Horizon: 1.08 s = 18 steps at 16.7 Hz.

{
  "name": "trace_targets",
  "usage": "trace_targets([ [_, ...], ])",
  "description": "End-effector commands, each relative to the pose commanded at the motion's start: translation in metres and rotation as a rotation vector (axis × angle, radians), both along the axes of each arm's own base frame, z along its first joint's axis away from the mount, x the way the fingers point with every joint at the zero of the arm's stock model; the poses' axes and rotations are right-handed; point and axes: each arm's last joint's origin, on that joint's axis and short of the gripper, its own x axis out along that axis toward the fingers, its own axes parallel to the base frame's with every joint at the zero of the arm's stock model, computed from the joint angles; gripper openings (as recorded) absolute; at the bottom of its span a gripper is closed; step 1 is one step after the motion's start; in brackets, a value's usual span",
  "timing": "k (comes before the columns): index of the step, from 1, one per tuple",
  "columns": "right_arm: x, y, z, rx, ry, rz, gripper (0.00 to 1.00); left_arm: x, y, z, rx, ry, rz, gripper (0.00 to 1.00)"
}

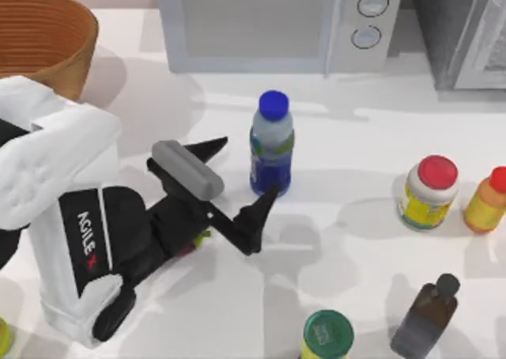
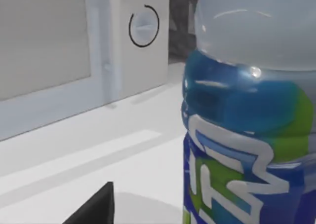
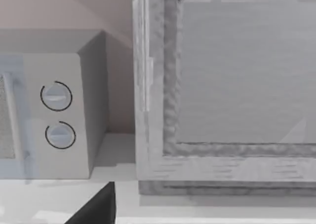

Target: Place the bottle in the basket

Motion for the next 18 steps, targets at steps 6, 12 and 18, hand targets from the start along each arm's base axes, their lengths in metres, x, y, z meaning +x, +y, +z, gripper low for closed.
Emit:
trace_targets([
  [6,0.000,0.000,0.000,0.000,0.000,0.000,1.00,0.016,-0.021,0.010,-0.005,-0.005,-0.002,1.00],
  [12,0.000,0.000,0.000,0.000,0.000,0.000,1.00,0.037,-0.042,0.004,-0.004,-0.005,-0.002,1.00],
  [18,0.000,0.000,0.000,0.000,0.000,0.000,1.00,0.042,-0.046,-0.001,-0.003,-0.004,-0.002,1.00],
])
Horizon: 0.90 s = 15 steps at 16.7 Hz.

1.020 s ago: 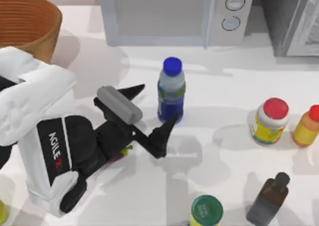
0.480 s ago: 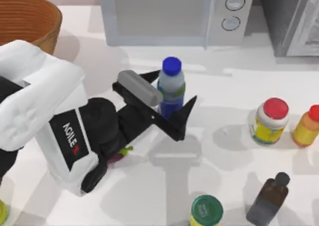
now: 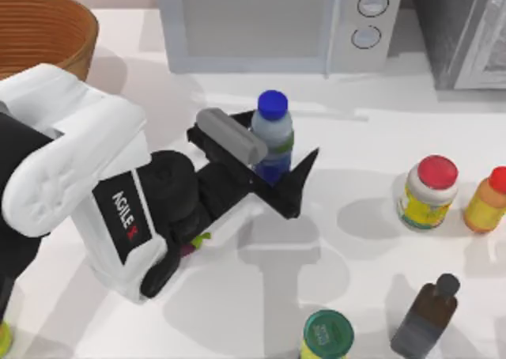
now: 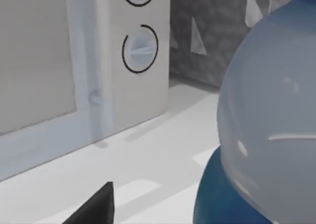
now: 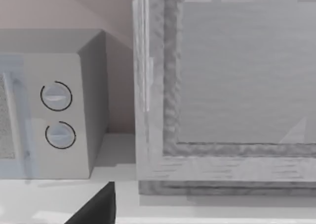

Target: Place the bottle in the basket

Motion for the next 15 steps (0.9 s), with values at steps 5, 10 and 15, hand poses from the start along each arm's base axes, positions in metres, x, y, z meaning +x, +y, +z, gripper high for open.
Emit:
trace_targets([
  [5,0.0000,0.0000,0.0000,0.000,0.000,0.000,1.00,0.0000,0.0000,0.0000,0.000,0.000,0.000,0.77],
  [10,0.0000,0.0000,0.0000,0.000,0.000,0.000,1.00,0.0000,0.0000,0.0000,0.000,0.000,0.000,0.40],
  [15,0.0000,0.0000,0.0000,0.000,0.000,0.000,1.00,0.0000,0.0000,0.0000,0.000,0.000,0.000,0.02],
])
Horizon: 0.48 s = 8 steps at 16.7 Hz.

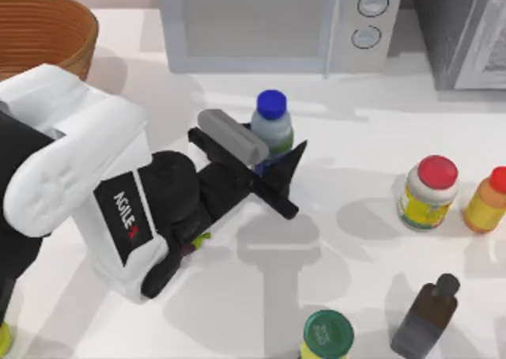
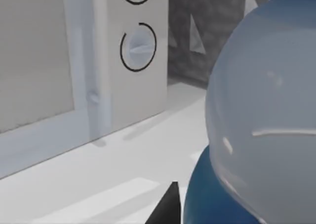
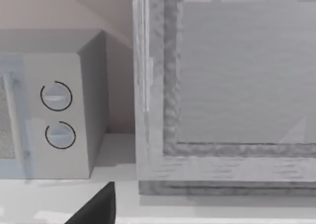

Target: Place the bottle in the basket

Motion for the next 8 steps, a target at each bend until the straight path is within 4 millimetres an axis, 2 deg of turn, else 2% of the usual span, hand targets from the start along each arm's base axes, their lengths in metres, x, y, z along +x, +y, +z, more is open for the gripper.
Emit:
trace_targets([
  [8,0.0000,0.0000,0.0000,0.000,0.000,0.000,1.00,0.0000,0.0000,0.0000,0.000,0.000,0.000,0.00],
])
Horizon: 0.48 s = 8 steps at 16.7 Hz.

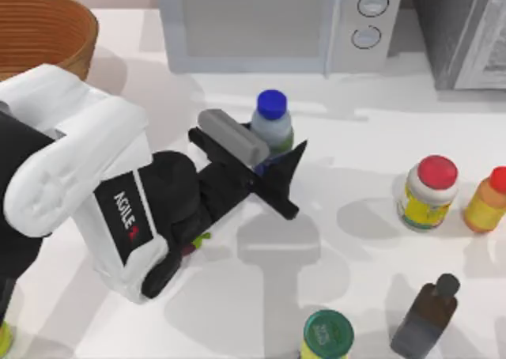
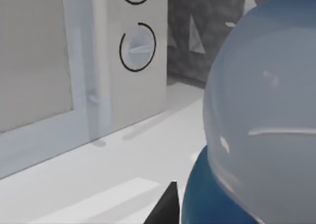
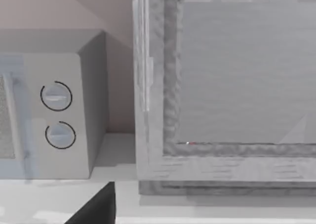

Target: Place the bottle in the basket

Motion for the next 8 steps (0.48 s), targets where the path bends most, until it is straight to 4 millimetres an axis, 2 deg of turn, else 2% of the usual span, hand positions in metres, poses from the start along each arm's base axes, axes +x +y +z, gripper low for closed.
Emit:
trace_targets([
  [2,0.000,0.000,0.000,0.000,0.000,0.000,1.00,0.000,0.001,0.001,0.000,-0.002,0.001,0.00],
  [4,0.000,0.000,0.000,0.000,0.000,0.000,1.00,0.009,0.003,0.011,-0.011,-0.026,-0.009,0.00],
  [6,0.000,0.000,0.000,0.000,0.000,0.000,1.00,0.025,0.013,0.027,-0.015,-0.043,-0.023,0.00],
  [8,0.000,0.000,0.000,0.000,0.000,0.000,1.00,0.045,0.031,0.045,-0.011,-0.047,-0.038,0.00],
])
